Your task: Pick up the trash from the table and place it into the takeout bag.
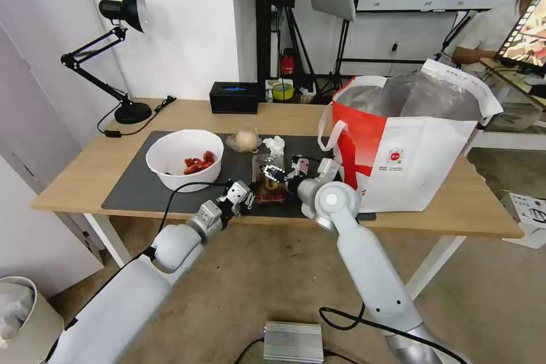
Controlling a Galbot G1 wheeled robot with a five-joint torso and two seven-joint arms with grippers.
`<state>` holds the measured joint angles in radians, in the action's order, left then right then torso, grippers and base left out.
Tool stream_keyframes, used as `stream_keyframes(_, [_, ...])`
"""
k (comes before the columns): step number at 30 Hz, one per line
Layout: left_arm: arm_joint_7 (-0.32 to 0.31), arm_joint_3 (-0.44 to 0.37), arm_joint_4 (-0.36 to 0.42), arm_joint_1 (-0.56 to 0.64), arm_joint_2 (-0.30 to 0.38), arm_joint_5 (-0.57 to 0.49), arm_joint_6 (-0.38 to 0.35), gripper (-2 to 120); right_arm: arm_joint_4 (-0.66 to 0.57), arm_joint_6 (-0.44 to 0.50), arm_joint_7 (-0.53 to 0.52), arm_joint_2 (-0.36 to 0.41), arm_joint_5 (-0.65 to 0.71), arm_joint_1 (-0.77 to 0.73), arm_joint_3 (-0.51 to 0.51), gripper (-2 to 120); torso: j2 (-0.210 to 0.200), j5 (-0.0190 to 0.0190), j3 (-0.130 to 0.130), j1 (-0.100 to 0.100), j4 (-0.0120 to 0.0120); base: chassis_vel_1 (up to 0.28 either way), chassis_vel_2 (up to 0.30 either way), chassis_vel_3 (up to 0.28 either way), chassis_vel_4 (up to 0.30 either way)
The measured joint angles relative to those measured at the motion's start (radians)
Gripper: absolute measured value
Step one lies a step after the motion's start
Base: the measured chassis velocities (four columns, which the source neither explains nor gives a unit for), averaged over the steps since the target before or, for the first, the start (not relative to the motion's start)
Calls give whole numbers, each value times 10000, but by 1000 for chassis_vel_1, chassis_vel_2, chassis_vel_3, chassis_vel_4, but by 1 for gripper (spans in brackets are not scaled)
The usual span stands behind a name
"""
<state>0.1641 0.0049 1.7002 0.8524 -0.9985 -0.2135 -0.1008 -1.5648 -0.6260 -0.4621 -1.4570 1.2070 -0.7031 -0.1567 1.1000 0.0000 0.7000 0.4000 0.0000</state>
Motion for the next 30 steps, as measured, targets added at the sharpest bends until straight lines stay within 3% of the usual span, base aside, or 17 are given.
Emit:
stream_keyframes(14, [-173, -50, 106, 49, 64, -106, 15, 0, -48, -141, -76, 111, 27, -98, -36, 1, 1, 0, -2, 0, 0, 0, 0, 0, 0])
stream_keyframes(30, [-266, -1084, 997, 1140, 662, -389, 172, 0, -217, -121, 13, 99, 219, -39, -181, 0, 0, 0, 0, 0, 1, 0, 0, 0, 0])
